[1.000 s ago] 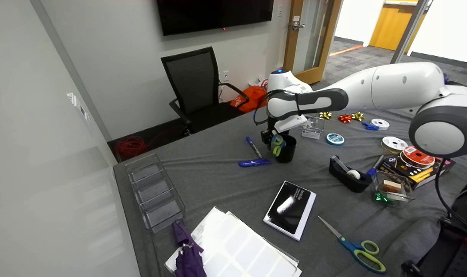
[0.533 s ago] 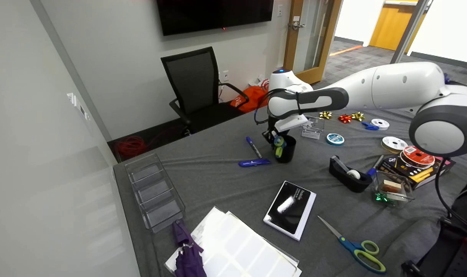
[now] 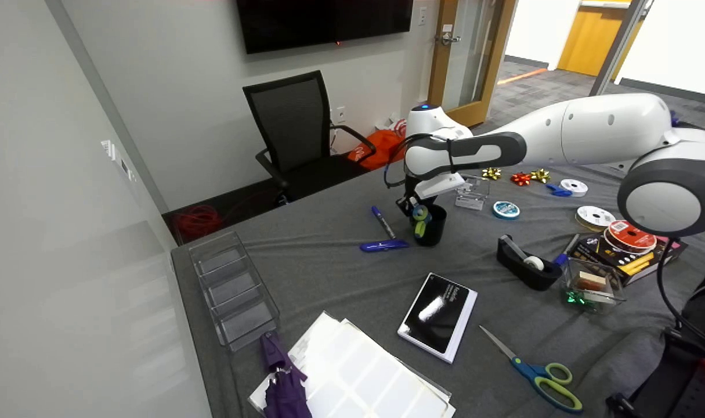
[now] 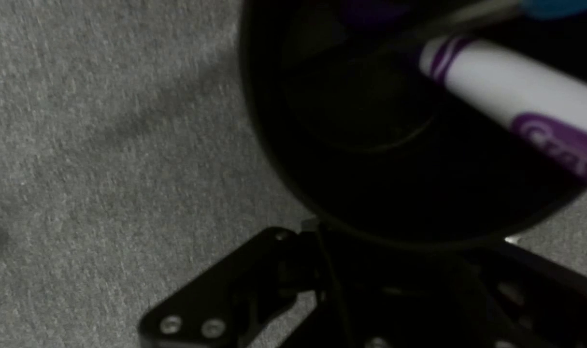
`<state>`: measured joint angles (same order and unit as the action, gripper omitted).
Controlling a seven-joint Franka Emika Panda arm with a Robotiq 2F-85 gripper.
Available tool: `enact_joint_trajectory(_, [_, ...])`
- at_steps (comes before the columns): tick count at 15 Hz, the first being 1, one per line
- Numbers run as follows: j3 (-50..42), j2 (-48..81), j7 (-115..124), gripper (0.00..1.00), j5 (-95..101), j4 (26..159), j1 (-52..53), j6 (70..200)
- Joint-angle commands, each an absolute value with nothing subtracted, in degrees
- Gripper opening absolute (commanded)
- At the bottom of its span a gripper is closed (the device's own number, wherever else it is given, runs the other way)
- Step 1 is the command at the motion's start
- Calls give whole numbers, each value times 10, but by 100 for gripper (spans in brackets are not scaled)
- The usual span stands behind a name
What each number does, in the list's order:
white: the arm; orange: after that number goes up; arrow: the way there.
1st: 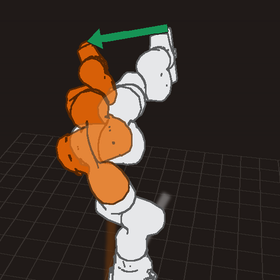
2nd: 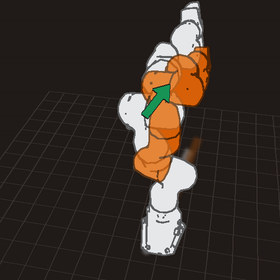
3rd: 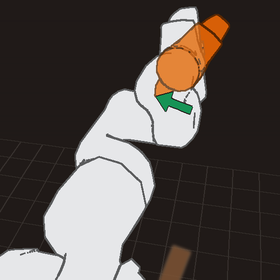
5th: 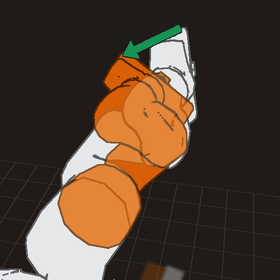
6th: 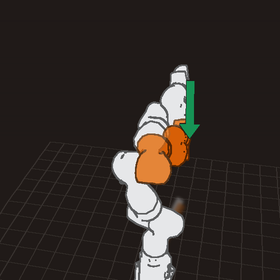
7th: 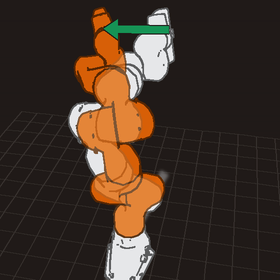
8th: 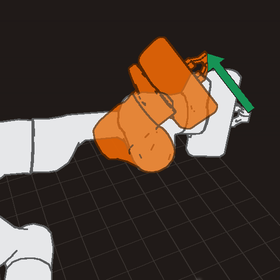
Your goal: Move the black cup to the right
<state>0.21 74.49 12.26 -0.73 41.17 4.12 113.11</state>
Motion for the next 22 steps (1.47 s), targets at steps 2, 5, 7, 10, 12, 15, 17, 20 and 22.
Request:
enact_joint_trajectory(2, [13, 712, 99, 5, -11, 446, 38, 1125])
enact_joint_trajectory(5, [13, 703, 82, 5, -8, 451, 38, 1121])
enact_joint_trajectory(7, [10, 698, 66, 5, -4, 453, 38, 1118])
enact_joint_trajectory(10, [5, 688, 31, 5, 6, 460, 35, 1106])
enact_joint_trajectory(12, [4, 675, -2, 5, 13, 473, 31, 1093])
enact_joint_trajectory(15, [1, 654, -58, 5, 29, 495, 25, 1065])
enact_joint_trajectory(17, [-1, 639, -95, 5, 40, 514, 20, 1064])
enact_joint_trajectory(20, [7, 609, -159, 5, 47, 570, 1, 1121])
enact_joint_trajectory(22, [8, 586, -204, 5, 47, 619, -10, 1164])
